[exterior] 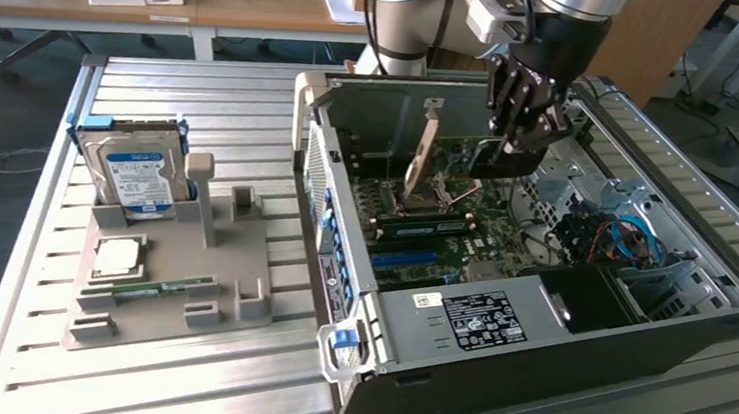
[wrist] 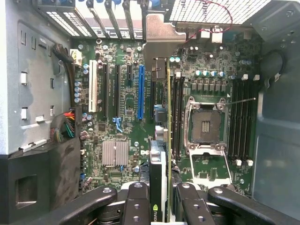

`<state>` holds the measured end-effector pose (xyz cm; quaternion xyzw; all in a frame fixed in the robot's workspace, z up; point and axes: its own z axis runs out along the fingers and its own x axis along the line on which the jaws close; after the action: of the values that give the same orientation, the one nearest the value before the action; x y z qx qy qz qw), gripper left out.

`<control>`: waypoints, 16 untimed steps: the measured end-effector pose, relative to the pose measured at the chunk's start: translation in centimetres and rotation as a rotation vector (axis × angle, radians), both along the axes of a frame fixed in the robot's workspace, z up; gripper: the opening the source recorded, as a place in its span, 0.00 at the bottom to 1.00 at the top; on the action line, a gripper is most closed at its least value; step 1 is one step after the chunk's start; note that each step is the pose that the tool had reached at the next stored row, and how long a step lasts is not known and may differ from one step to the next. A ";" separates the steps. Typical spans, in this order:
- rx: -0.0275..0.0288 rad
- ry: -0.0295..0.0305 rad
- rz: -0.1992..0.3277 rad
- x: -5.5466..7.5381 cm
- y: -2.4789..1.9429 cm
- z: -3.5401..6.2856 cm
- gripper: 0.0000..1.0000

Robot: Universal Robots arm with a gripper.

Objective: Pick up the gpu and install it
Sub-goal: 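Insert the gpu into the slot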

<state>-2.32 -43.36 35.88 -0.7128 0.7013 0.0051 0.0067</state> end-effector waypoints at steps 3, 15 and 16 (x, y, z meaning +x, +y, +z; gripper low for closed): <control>0.0000 0.0000 0.000 0.0 0.00 -0.22 0.27; 0.0003 -0.0001 0.000 0.0 0.00 -0.57 0.27; 0.0001 0.0000 0.000 0.0 0.00 -0.61 0.27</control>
<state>-2.32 -43.36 35.26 -0.7128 0.7013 0.0051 0.0067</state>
